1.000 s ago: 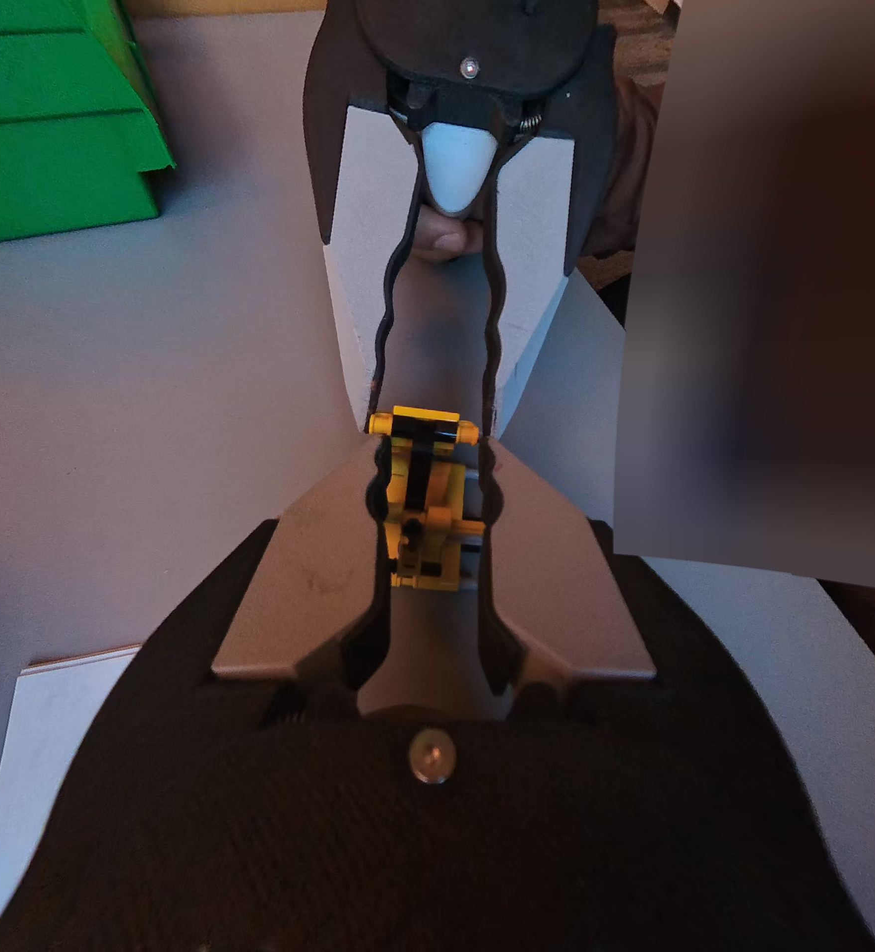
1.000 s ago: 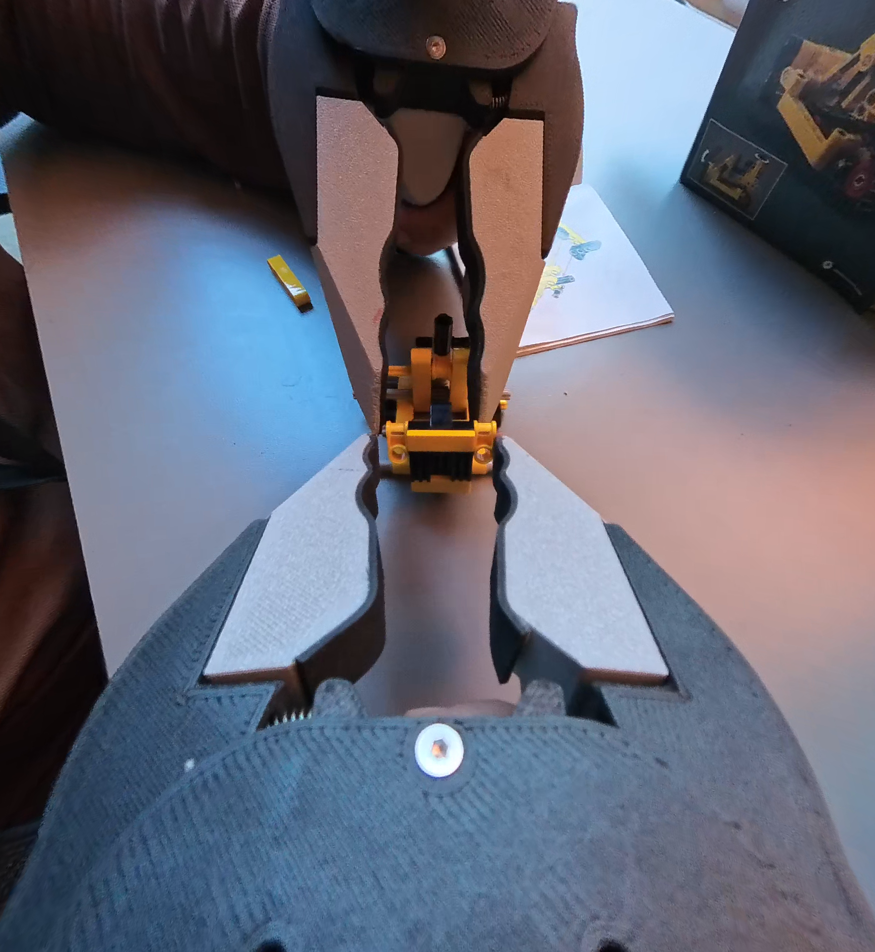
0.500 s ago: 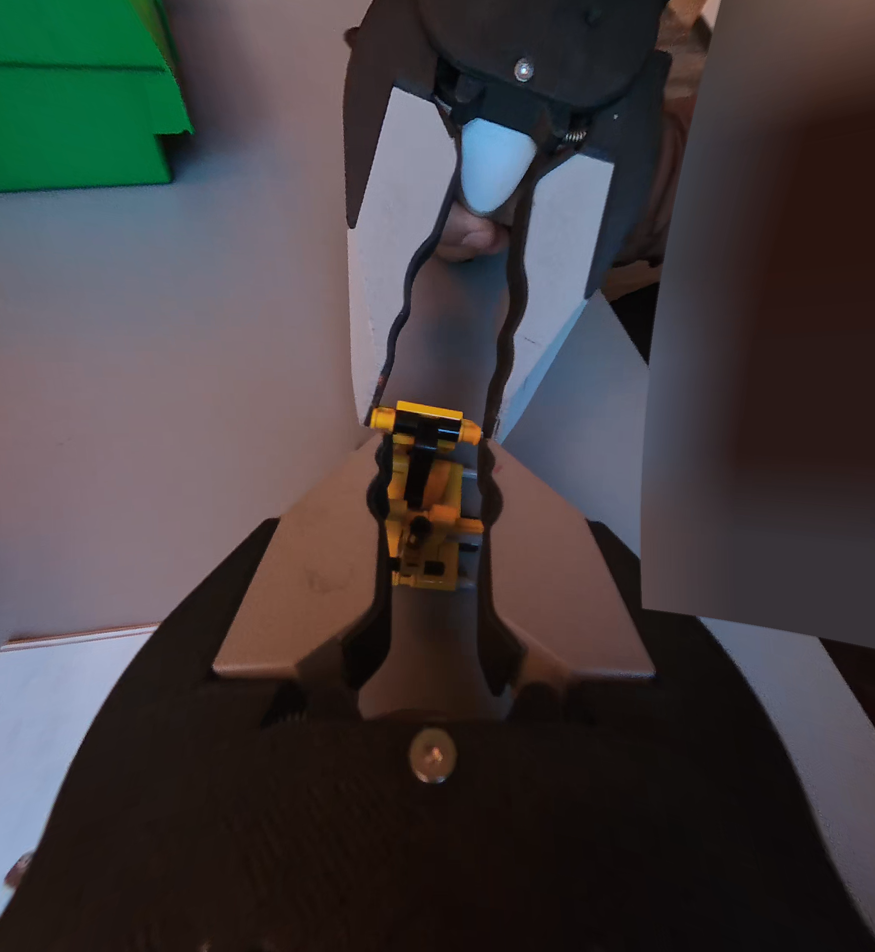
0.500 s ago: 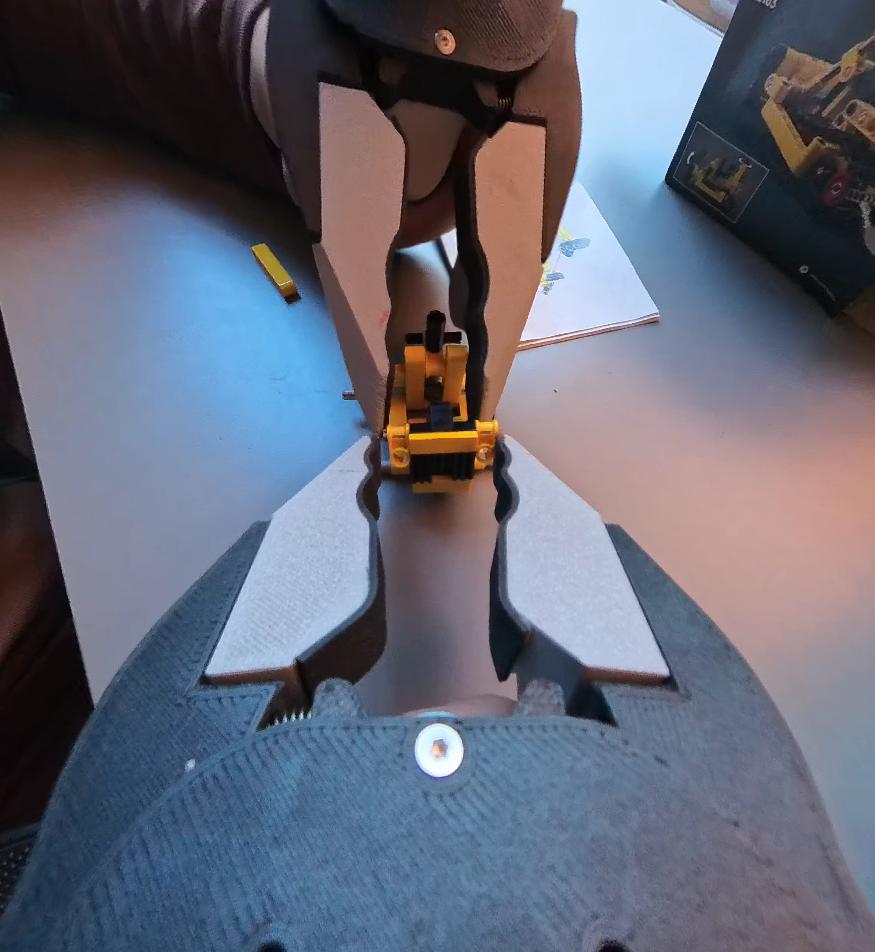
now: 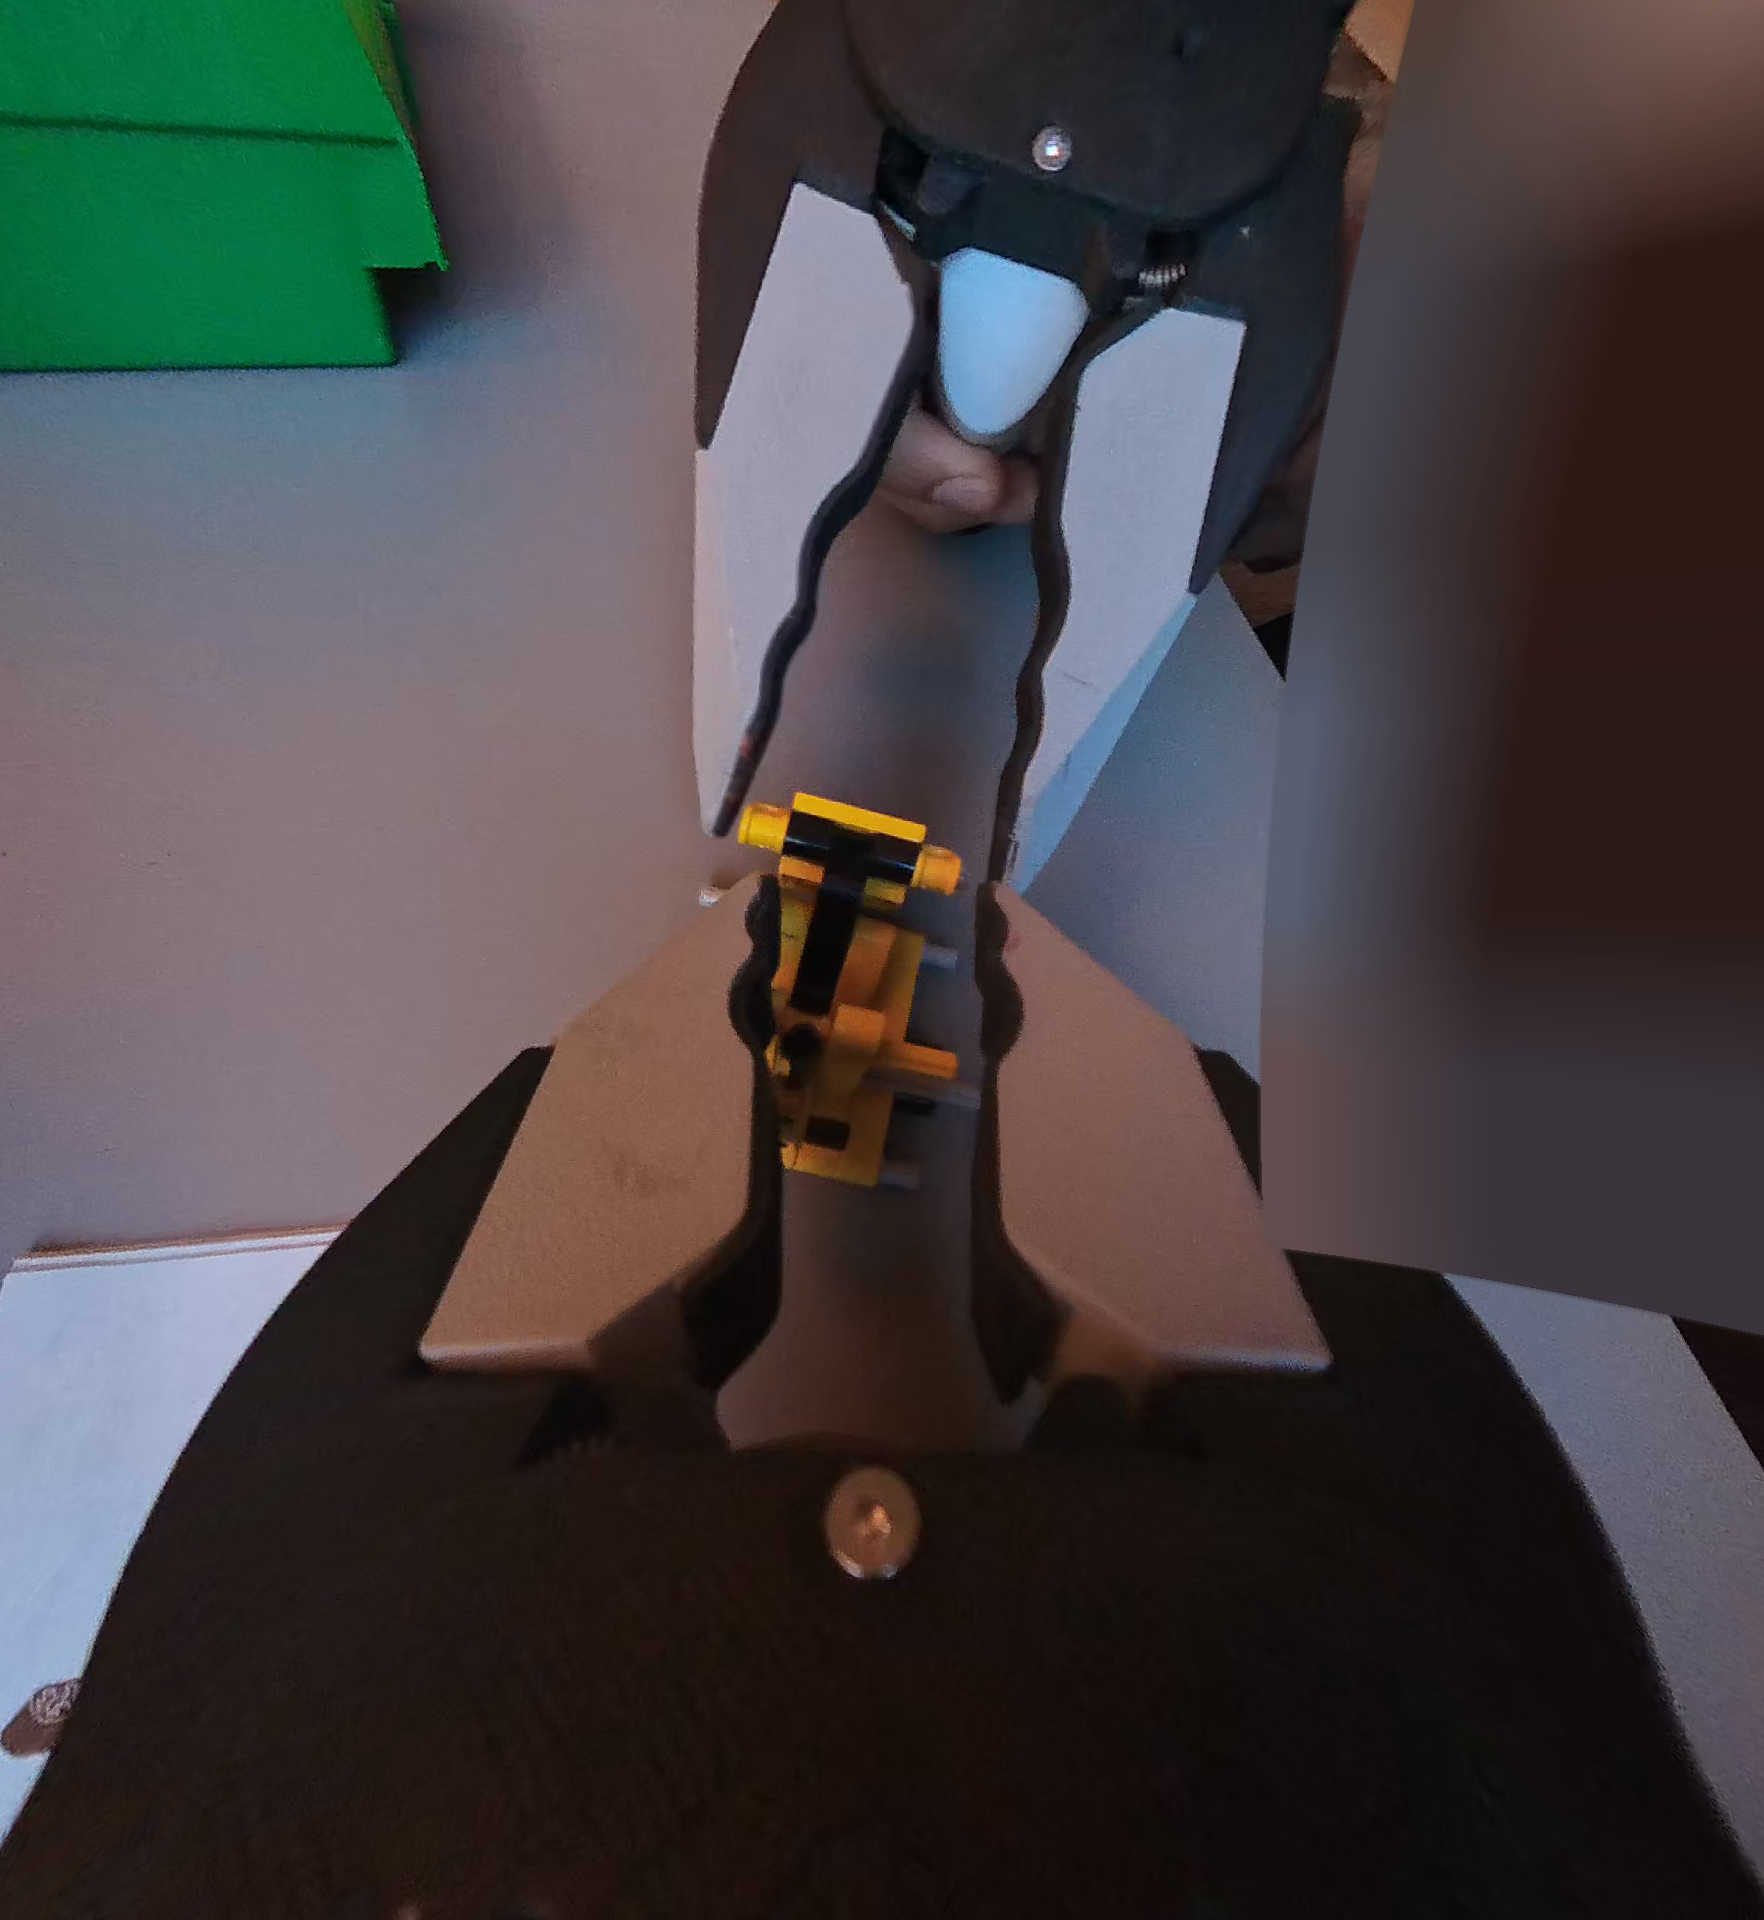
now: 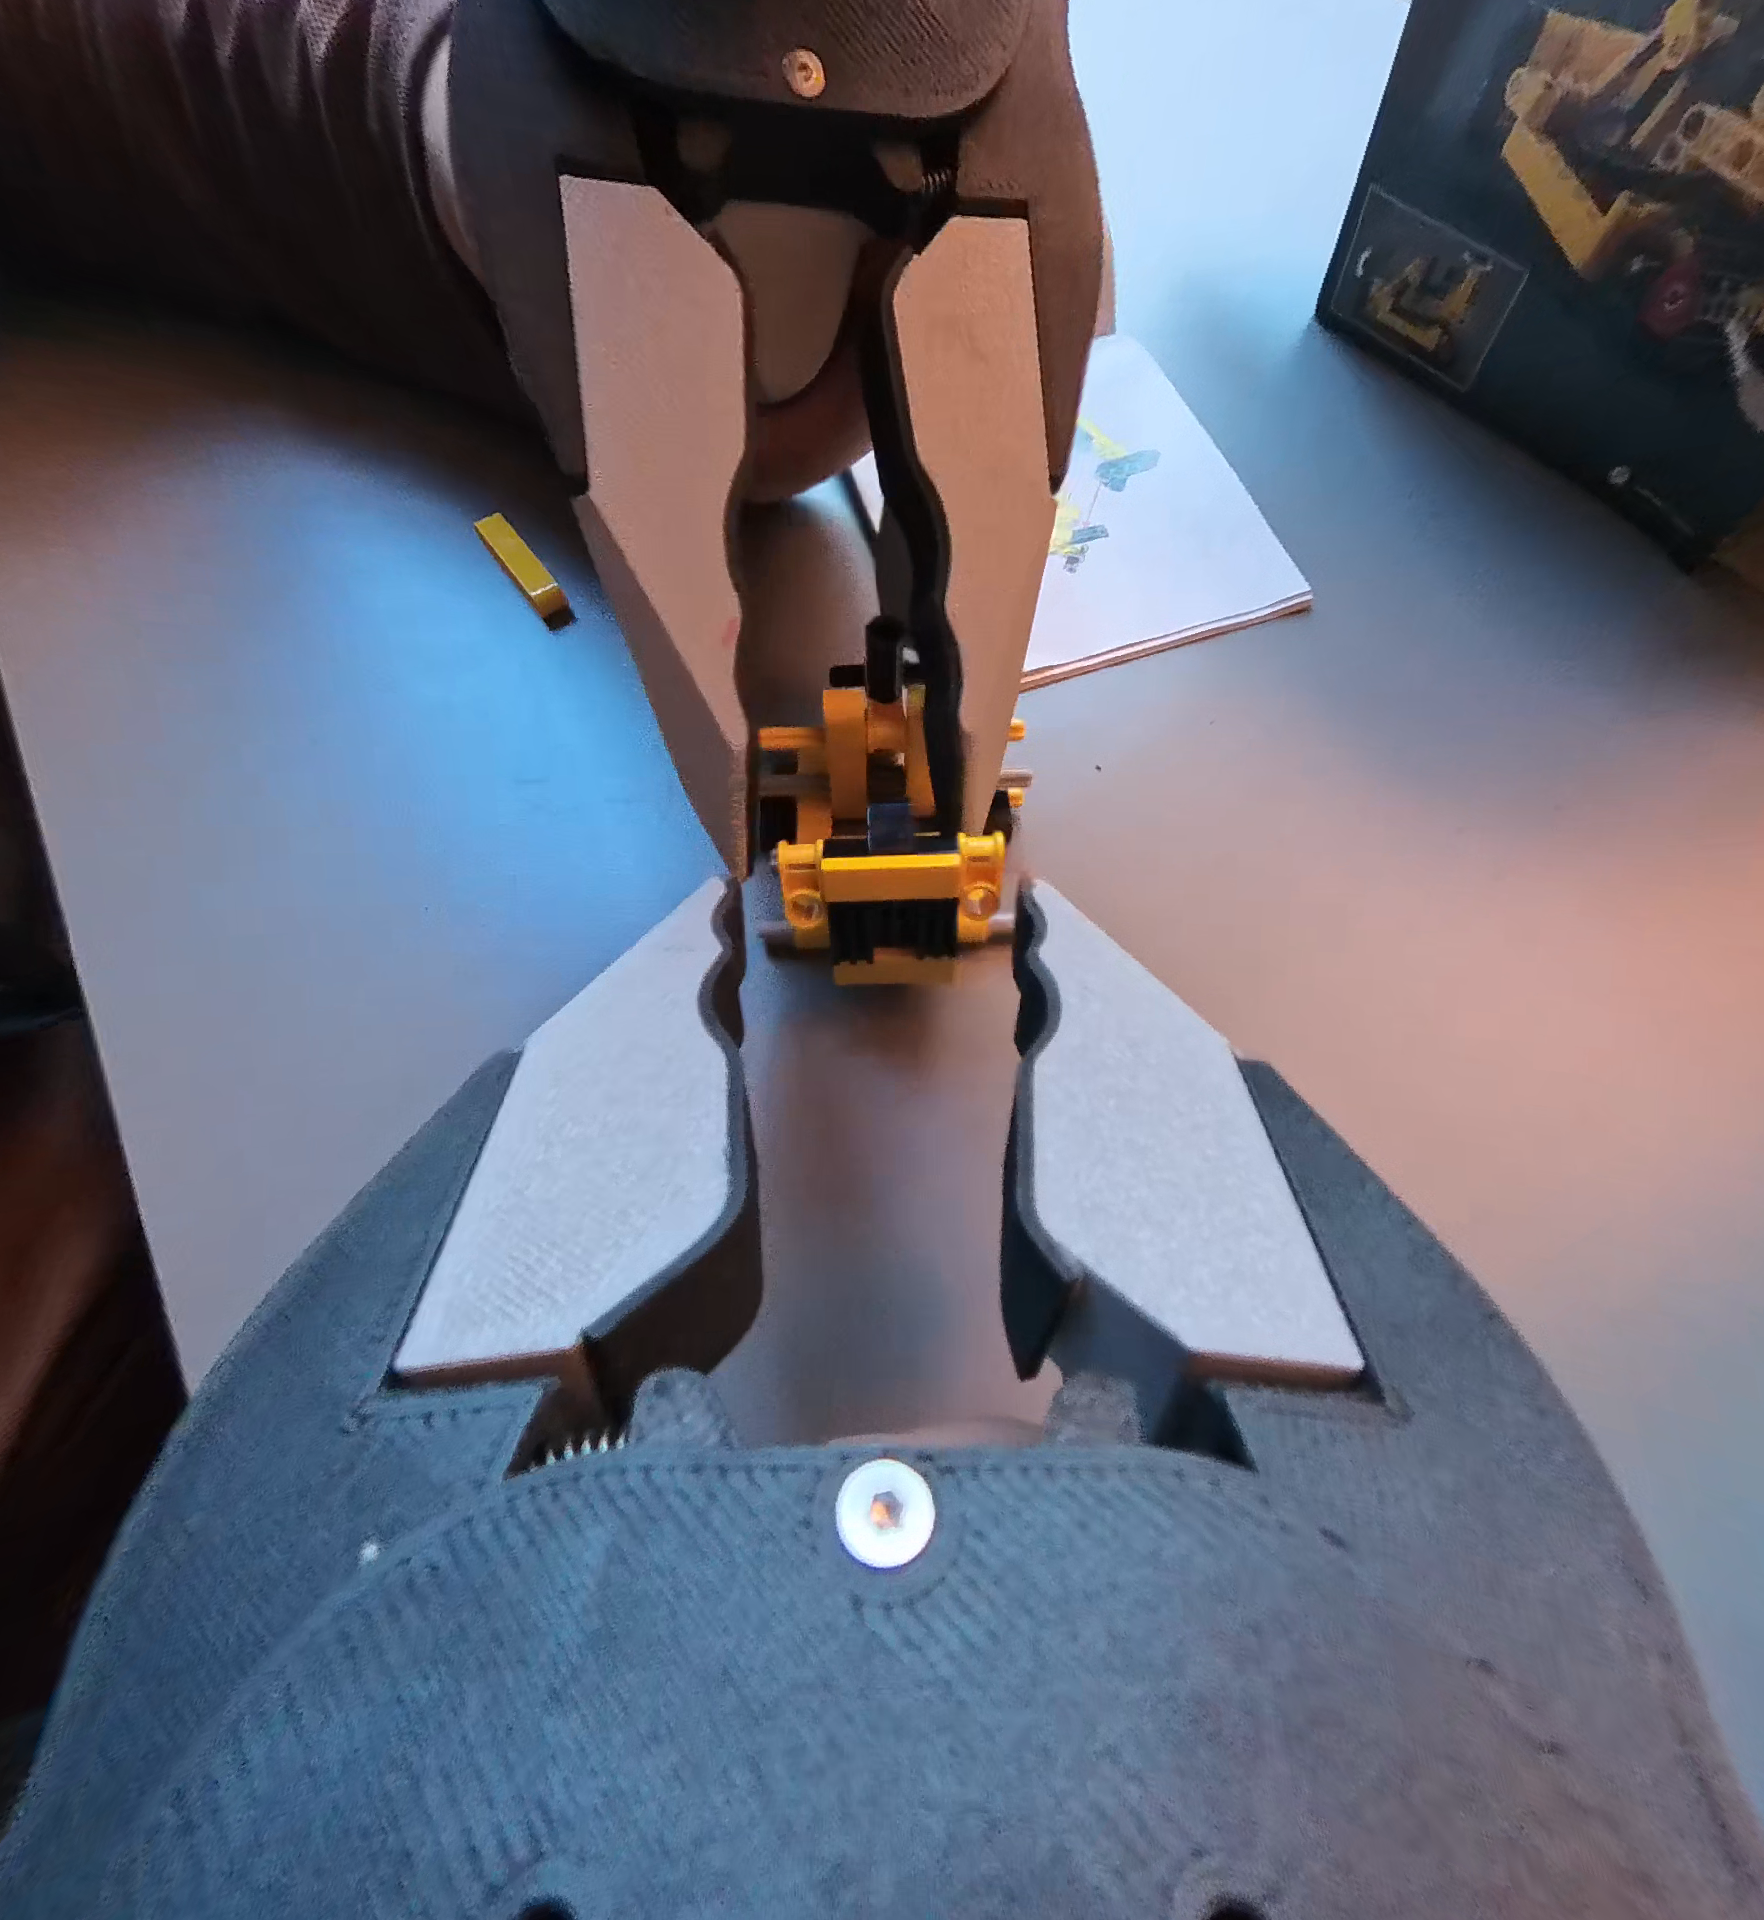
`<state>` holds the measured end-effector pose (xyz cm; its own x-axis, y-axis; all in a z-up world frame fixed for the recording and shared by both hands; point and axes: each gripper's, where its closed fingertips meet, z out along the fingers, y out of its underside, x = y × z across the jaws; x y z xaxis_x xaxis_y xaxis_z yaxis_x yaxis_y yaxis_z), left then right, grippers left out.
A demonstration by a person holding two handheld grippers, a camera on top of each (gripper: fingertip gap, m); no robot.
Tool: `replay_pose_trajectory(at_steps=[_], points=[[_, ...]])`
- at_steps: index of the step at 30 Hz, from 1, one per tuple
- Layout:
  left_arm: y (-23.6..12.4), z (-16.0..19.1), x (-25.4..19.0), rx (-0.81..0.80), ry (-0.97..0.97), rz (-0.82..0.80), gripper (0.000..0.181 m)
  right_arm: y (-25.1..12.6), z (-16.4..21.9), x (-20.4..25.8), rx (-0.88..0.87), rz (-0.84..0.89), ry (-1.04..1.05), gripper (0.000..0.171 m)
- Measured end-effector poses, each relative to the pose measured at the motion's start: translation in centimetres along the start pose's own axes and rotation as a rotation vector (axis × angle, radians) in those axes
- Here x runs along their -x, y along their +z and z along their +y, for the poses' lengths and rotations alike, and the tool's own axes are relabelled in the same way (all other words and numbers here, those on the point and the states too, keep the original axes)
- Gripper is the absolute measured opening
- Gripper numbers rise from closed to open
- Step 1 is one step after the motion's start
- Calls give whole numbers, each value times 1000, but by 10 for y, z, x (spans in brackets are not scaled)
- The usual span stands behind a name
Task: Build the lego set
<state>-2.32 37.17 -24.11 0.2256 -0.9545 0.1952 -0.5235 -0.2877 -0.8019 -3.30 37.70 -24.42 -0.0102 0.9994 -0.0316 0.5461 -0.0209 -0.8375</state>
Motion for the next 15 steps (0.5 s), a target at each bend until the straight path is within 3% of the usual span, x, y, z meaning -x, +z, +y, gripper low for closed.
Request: replay_pose_trajectory(at_steps=[3, 6, 15], points=[[0, -1, 3, -1, 7, -27, 43, -1, 1, 1, 2, -41, 40, 51], [0, -2, 5, -2, 11, -41, 40, 0, 1, 2, 5, -59, 50, 42], [1, -2, 1, 4, 34, -22, 32, 0, 1, 1, 2, -14, -8, 42]])
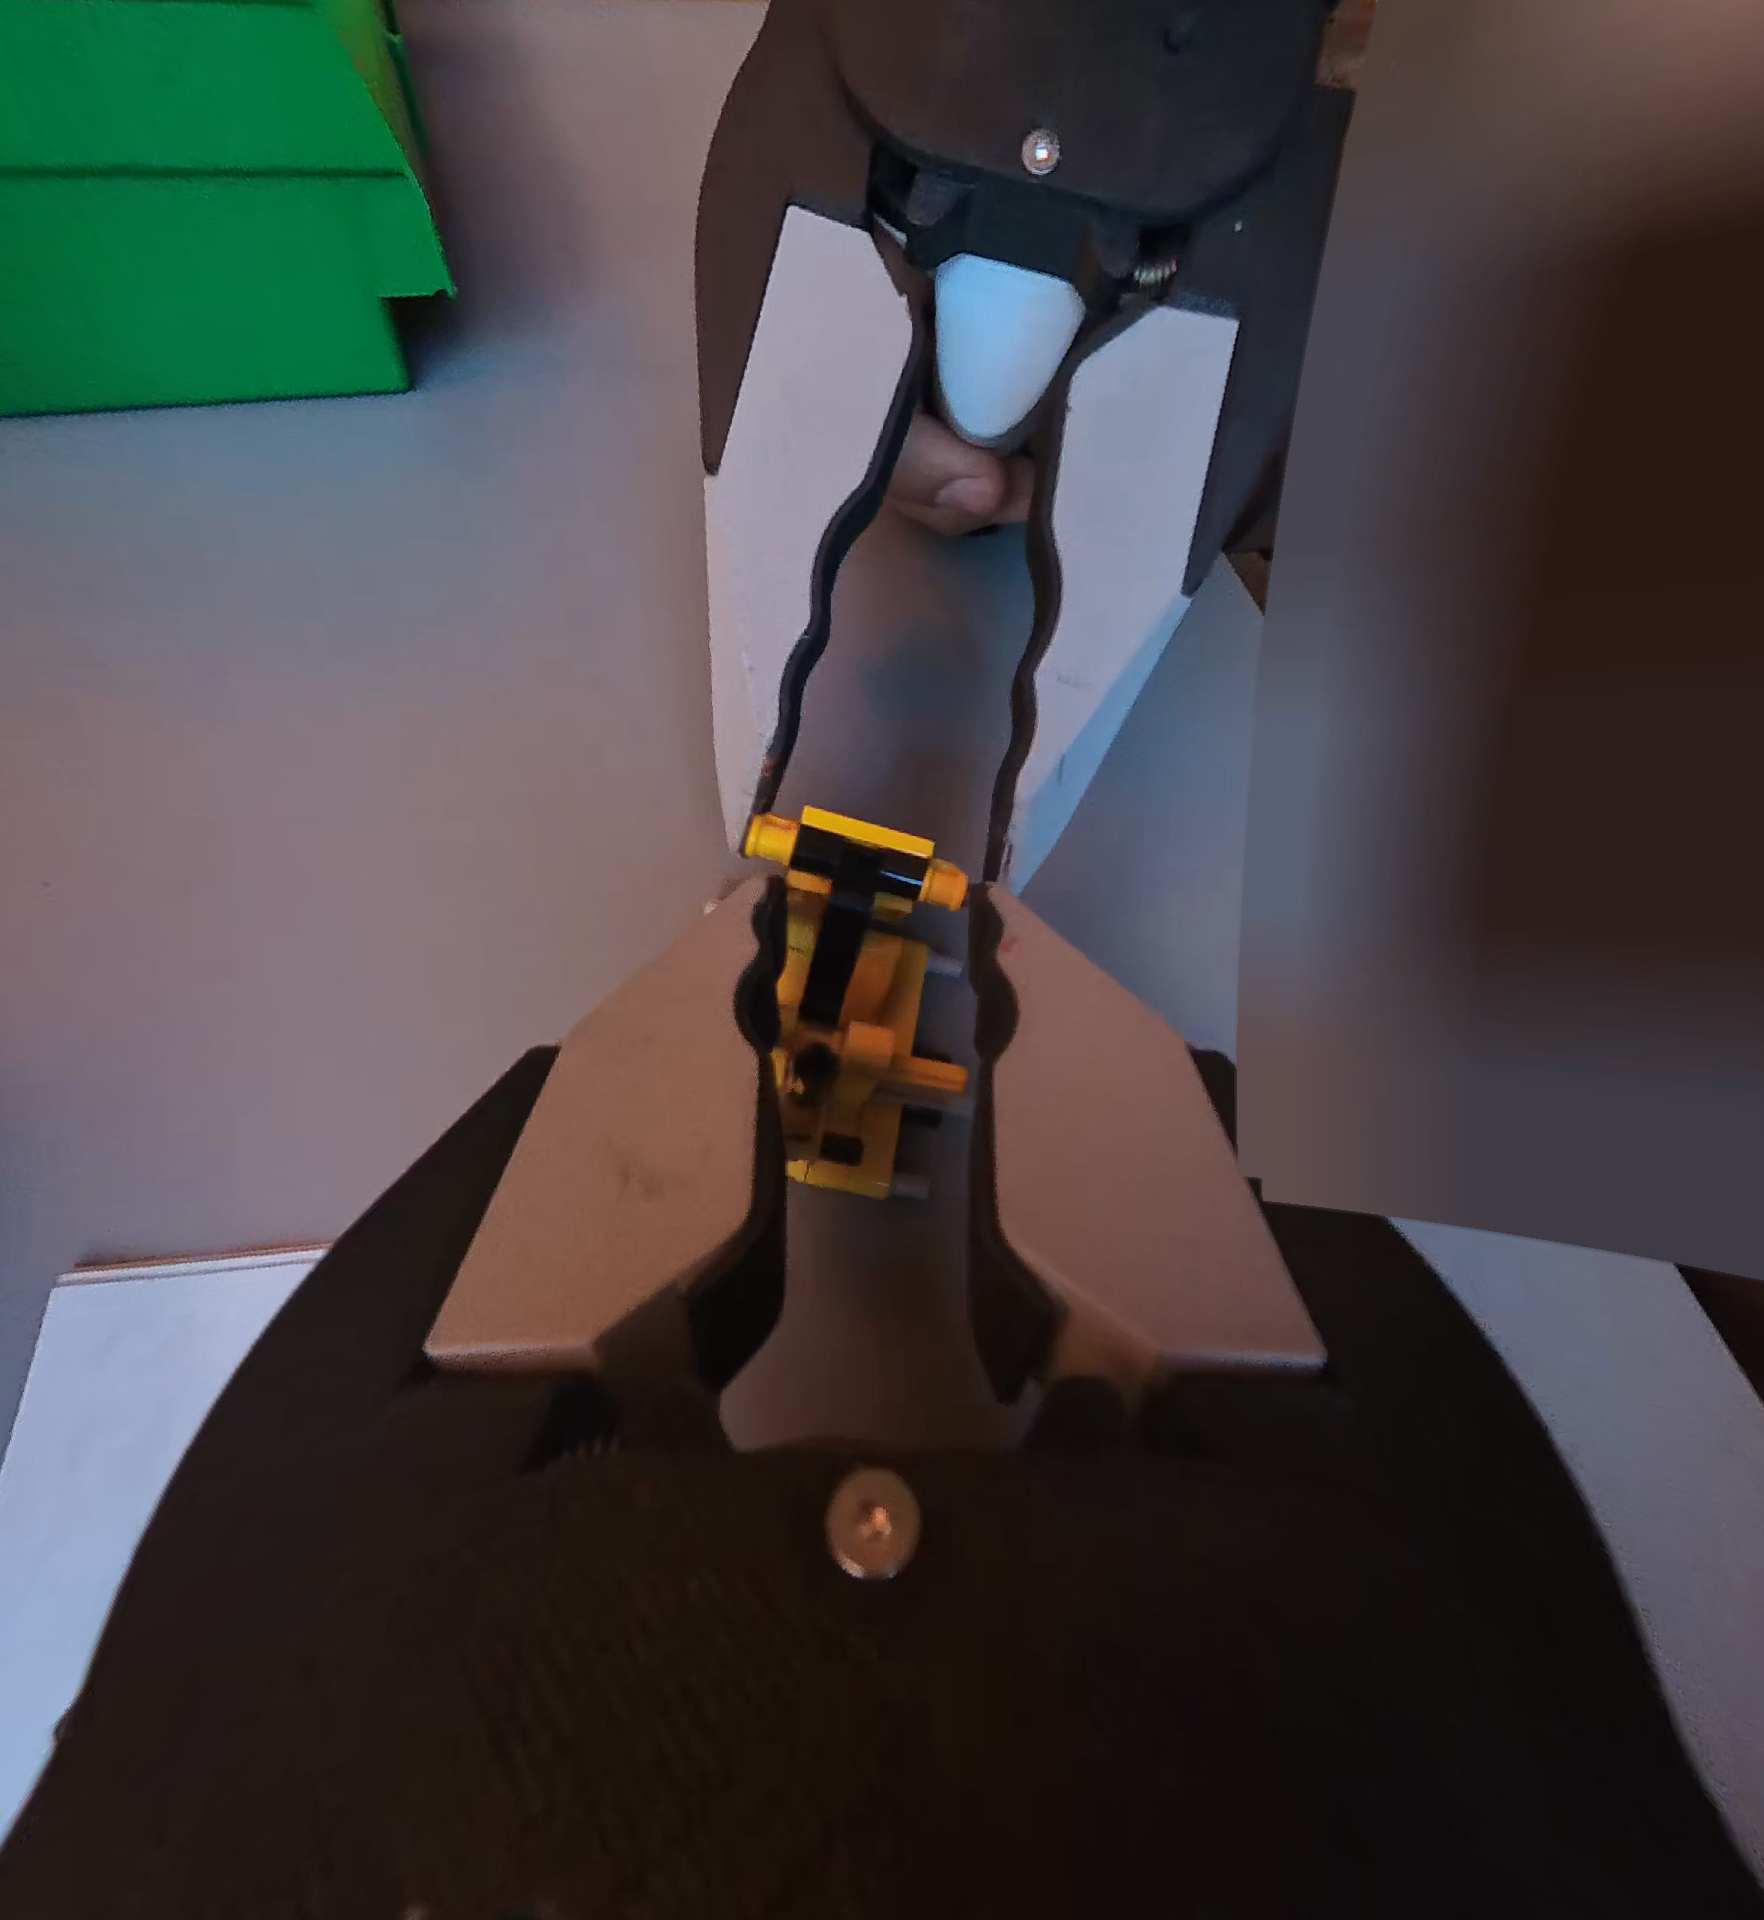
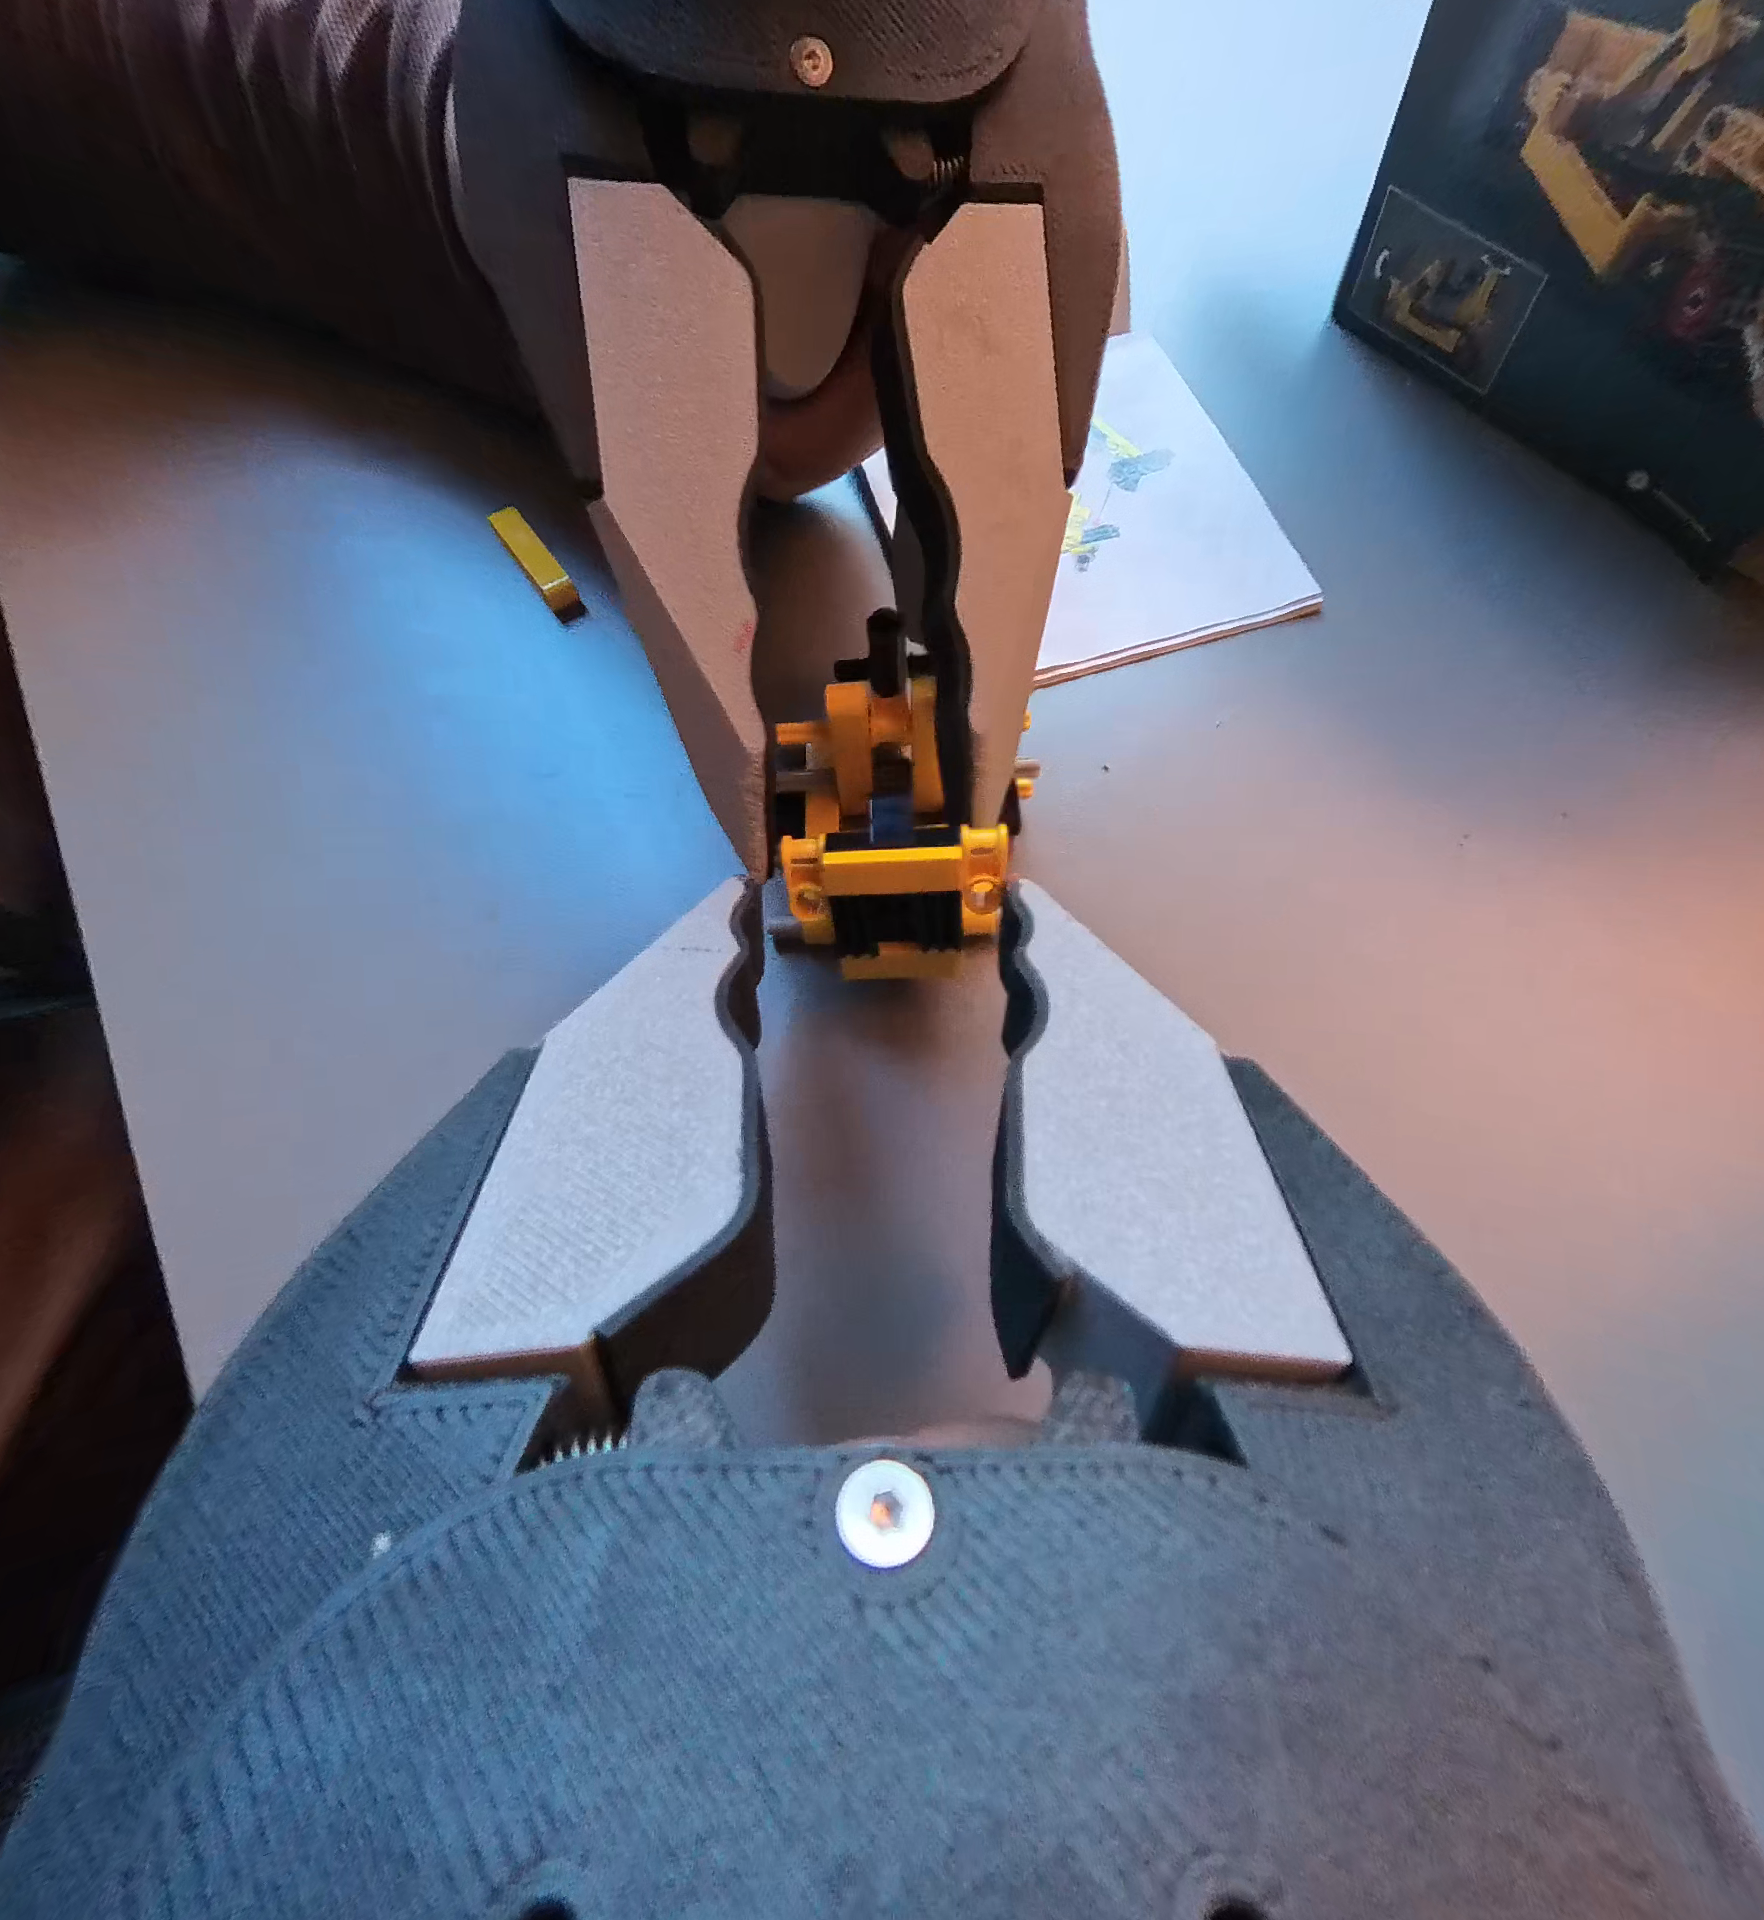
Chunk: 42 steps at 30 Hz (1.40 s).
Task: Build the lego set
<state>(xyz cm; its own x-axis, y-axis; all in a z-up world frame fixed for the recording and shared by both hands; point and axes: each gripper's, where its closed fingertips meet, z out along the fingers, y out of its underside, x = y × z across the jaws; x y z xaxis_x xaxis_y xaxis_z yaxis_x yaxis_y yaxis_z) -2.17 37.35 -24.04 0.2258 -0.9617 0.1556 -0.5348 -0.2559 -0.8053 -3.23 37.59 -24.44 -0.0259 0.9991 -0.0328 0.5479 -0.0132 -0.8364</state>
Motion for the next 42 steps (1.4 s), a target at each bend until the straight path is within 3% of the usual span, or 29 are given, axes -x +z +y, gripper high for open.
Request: replay_pose_trajectory(at_steps=[10, 42], points=[[2, -1, 5, -3, 18, -29, 38, 6, 2, -3, 32, 100, -119, 47], [2, 0, 1, -3, 29, 8, 31, 5, 4, -3, 51, 104, -153, 42]])
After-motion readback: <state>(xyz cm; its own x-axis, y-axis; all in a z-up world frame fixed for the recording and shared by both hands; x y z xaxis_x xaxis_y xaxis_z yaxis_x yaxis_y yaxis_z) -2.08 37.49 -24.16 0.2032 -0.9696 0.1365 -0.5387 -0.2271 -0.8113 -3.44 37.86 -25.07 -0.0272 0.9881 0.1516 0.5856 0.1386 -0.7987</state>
